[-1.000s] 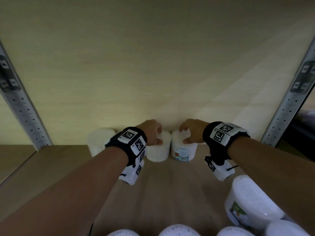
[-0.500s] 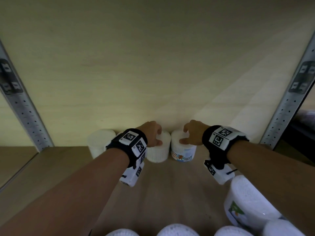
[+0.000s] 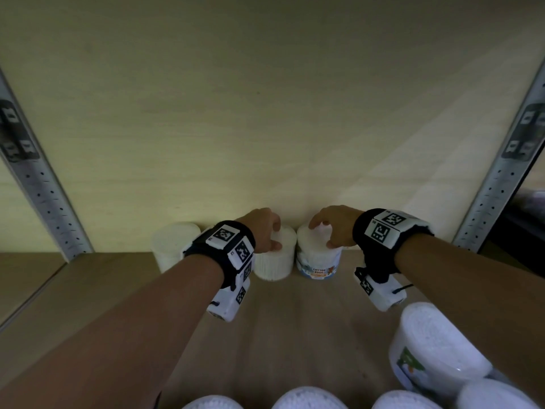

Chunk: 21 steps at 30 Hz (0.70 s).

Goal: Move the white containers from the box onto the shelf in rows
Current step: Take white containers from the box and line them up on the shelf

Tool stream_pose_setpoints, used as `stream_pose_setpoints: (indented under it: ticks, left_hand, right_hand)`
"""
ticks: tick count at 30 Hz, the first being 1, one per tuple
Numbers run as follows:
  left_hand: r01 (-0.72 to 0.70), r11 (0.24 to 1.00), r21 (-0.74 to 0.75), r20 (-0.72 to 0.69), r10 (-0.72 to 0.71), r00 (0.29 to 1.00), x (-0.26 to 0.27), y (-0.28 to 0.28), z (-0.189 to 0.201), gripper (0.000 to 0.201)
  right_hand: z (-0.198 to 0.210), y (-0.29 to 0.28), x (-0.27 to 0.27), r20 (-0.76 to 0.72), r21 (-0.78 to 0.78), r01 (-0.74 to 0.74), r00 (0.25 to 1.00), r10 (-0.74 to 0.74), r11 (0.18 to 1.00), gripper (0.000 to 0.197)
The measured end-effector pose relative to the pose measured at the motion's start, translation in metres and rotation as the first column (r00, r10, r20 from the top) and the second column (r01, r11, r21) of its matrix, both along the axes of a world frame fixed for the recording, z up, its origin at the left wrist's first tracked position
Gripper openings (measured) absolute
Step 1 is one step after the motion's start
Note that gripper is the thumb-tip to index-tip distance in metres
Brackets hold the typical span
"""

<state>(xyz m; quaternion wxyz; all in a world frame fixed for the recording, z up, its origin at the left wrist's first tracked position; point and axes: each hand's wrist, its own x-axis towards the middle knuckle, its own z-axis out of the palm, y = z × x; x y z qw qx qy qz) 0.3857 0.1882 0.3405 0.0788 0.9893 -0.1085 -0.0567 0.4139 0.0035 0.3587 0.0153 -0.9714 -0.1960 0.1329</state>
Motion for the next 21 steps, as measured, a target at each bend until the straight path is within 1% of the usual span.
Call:
stream_pose_setpoints:
  ticks: [10, 15, 18, 21]
  left_hand:
    - [0.002, 1.0, 0.003, -0.014, -0.002, 1.0, 0.0013, 0.0017, -0.0004, 0.05]
    - [-0.004, 1.0, -0.015, 0.004, 0.004, 1.0, 0.0001, 0.002, 0.001, 0.05]
    - [-0.024, 0.999, -0.023, 0.025, 0.025, 0.999, 0.0015, 0.0012, -0.002, 0.05]
    - [-0.059, 0.998, -0.02, 0.08, 0.06, 0.995, 0.0022, -0.0032, -0.0057, 0.05]
  right_hand:
    - [-0.0001, -0.0013, 0.0022, 0.001, -0.014, -0.031, 1.0, 0.031, 0.999, 0.056]
    - [0.0011, 0.0001, 0.0034, -0.007, -0.019, -0.027, 1.0, 0.027, 0.999, 0.056]
    - [0.0016, 0.0009, 0.0039, -0.004, -0.016, -0.028, 1.0, 0.028, 0.999, 0.057]
    - [0.0018, -0.0003, 0.0045, 0.002, -0.016, -0.036, 0.999, 0.036, 0.999, 0.056]
